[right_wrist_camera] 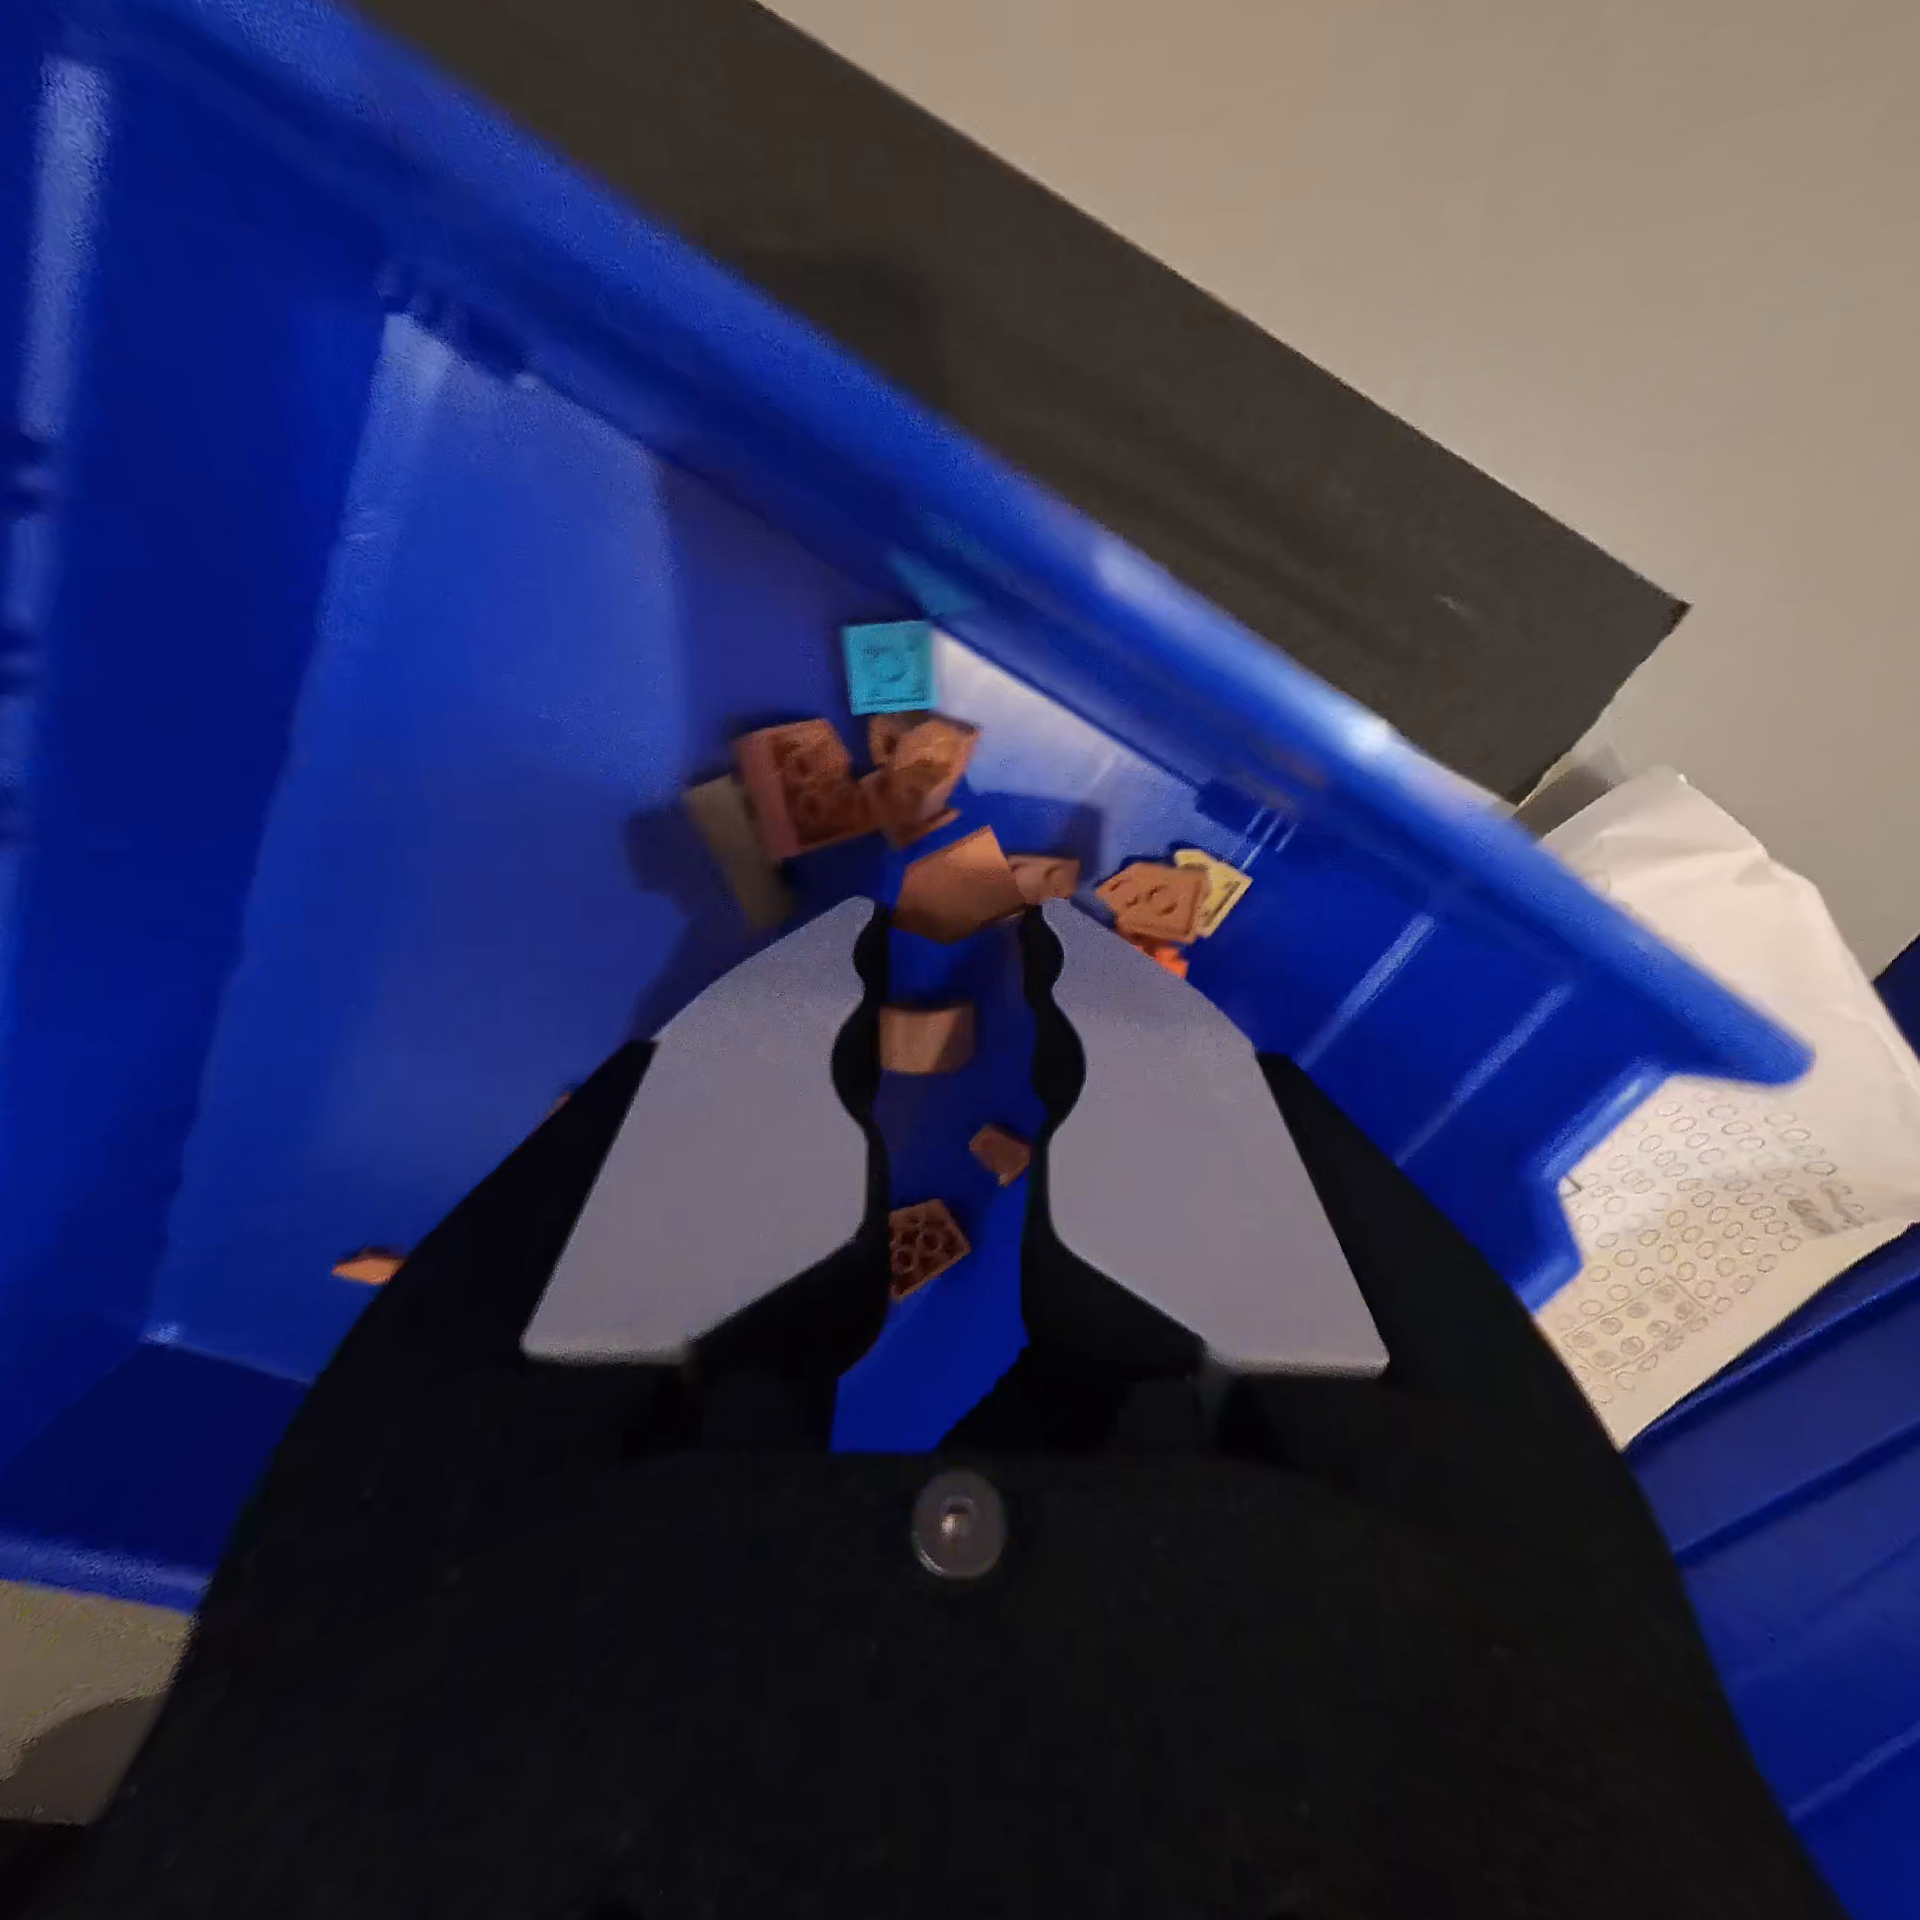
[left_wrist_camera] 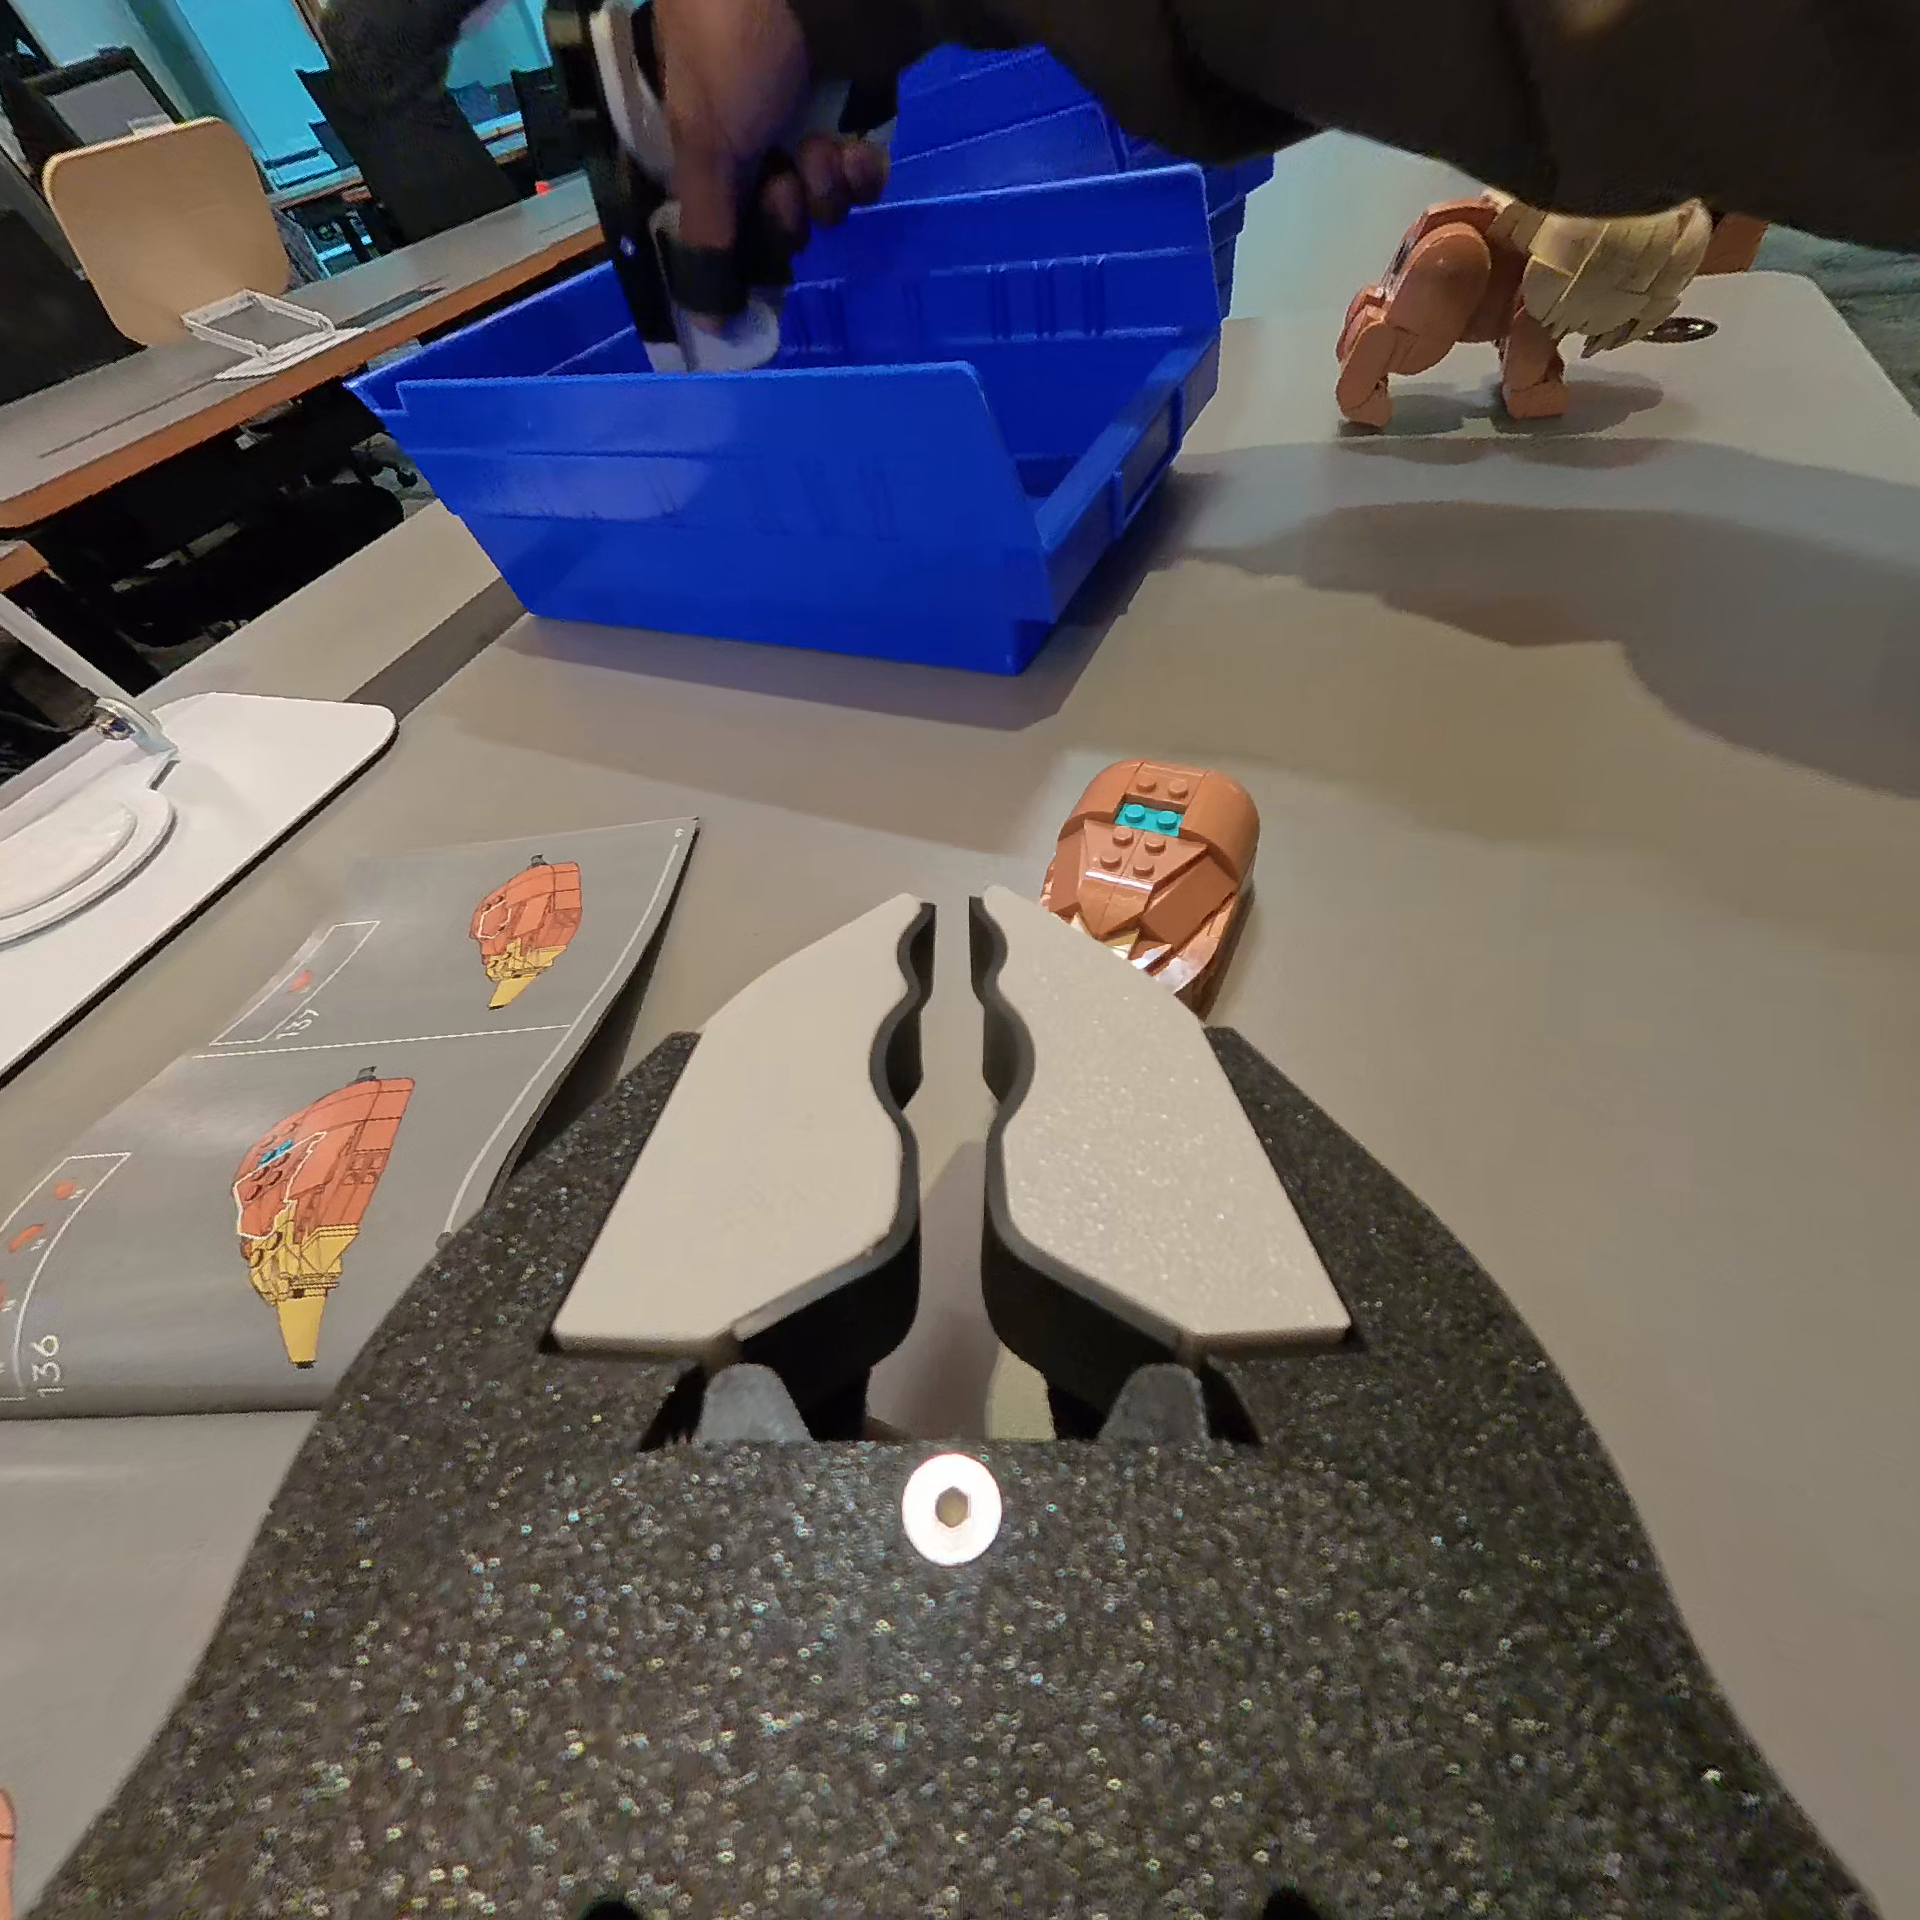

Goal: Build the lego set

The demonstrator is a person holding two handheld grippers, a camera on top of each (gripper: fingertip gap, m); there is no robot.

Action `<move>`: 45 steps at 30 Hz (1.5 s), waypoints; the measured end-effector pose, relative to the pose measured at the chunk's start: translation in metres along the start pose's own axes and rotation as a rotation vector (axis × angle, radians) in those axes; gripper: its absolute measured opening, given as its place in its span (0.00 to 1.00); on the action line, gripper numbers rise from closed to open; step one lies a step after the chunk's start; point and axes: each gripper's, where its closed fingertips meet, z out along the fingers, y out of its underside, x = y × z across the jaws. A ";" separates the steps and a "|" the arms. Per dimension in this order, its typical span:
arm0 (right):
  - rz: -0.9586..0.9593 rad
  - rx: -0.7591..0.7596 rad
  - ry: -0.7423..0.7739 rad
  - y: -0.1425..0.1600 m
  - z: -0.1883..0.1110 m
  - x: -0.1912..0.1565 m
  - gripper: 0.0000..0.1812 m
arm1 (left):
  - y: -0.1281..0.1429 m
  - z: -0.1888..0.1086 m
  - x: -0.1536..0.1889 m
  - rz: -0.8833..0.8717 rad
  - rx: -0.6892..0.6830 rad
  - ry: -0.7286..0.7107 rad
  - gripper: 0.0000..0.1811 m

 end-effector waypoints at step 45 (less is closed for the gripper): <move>0.240 0.718 -0.982 0.110 -0.110 -0.378 0.14 | -0.042 0.005 0.008 0.615 0.059 -0.501 0.16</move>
